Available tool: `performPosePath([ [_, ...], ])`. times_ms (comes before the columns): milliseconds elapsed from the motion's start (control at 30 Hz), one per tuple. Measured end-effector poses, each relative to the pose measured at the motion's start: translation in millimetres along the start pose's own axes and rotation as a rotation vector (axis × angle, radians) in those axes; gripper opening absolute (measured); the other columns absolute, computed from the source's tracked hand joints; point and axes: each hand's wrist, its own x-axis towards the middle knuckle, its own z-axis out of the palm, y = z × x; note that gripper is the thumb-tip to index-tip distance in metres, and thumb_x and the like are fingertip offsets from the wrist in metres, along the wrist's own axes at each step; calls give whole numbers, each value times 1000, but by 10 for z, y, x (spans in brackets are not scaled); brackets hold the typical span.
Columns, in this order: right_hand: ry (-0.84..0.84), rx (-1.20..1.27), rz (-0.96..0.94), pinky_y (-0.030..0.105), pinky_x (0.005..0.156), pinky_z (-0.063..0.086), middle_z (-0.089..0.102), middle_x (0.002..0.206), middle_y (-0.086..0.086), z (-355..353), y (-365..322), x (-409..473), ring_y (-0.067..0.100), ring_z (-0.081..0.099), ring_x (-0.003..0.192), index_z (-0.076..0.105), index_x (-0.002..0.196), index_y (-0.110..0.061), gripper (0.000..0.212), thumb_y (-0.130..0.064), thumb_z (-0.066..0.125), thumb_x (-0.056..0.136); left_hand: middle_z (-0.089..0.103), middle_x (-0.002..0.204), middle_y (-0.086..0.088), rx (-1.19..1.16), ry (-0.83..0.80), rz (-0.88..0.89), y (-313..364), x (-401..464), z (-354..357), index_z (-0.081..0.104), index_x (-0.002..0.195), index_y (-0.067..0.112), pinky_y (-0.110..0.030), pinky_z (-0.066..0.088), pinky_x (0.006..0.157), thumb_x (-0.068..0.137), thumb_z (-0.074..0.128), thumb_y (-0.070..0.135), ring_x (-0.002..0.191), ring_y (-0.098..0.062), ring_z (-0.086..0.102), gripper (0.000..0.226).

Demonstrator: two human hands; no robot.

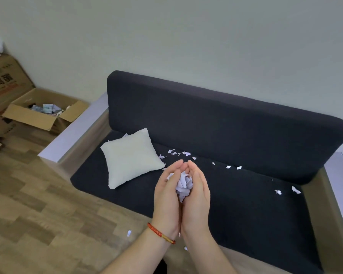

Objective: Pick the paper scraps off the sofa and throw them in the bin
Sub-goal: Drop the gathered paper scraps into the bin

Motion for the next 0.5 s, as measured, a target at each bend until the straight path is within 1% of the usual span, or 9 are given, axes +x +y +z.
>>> performPosePath([
  [67,-52,-100,-56,33,97,61,78,124,-2,35,87,-168,18,75,116,79,119,-29,28,-24,53,111,73,130,-10,-113,33,-44,71,-145,-155,71,125,15,-48,55,104,103,60,14,121,-31,70,24],
  [100,-75,-94,-26,39,100,60,78,124,0,98,138,-278,21,75,117,79,119,-28,26,-26,55,110,73,130,-9,-190,48,-60,124,-205,-238,71,123,15,-50,53,107,101,63,15,121,-32,70,24],
  [167,-85,-107,29,47,106,56,78,125,3,183,325,-404,25,74,119,77,122,-26,24,-31,59,107,72,130,-4,-333,39,-110,260,-294,-432,71,123,11,-45,49,112,90,75,26,119,-25,70,36],
  [200,-90,-110,46,48,106,56,77,127,2,231,410,-435,25,73,121,76,125,-27,25,-34,62,106,70,127,-2,-450,13,-159,330,-340,-496,70,122,7,-43,46,114,83,81,29,117,-22,67,46],
  [267,-110,-87,83,43,104,58,75,131,1,435,552,-542,23,72,123,73,130,-25,31,-38,65,103,69,122,-5,-647,-28,-179,497,-412,-665,71,118,7,-42,48,110,74,86,26,120,-22,66,50],
  [333,-145,18,229,42,102,57,73,135,8,668,731,-650,26,72,124,74,129,-16,35,-33,70,100,73,131,-9,-640,47,-86,679,-455,-895,72,123,2,-44,53,106,78,80,24,124,-28,68,51],
  [400,-204,65,328,43,102,57,72,136,12,952,988,-743,28,71,125,74,129,-11,36,-28,72,98,72,133,-14,-568,174,-31,891,-441,-1236,73,124,4,-45,51,110,90,70,21,122,-32,70,37],
  [467,-226,52,374,47,111,51,72,136,13,1291,1332,-848,31,69,127,74,129,-9,35,-26,71,98,75,128,-13,-490,291,64,1134,-401,-1675,77,120,8,-46,52,109,99,63,21,119,-31,71,28],
  [500,-233,54,391,48,114,49,72,135,14,1475,1525,-907,31,69,127,74,129,-8,35,-25,70,99,76,125,-12,-467,329,120,1279,-385,-1912,78,117,10,-44,56,104,101,61,21,116,-29,73,26],
])
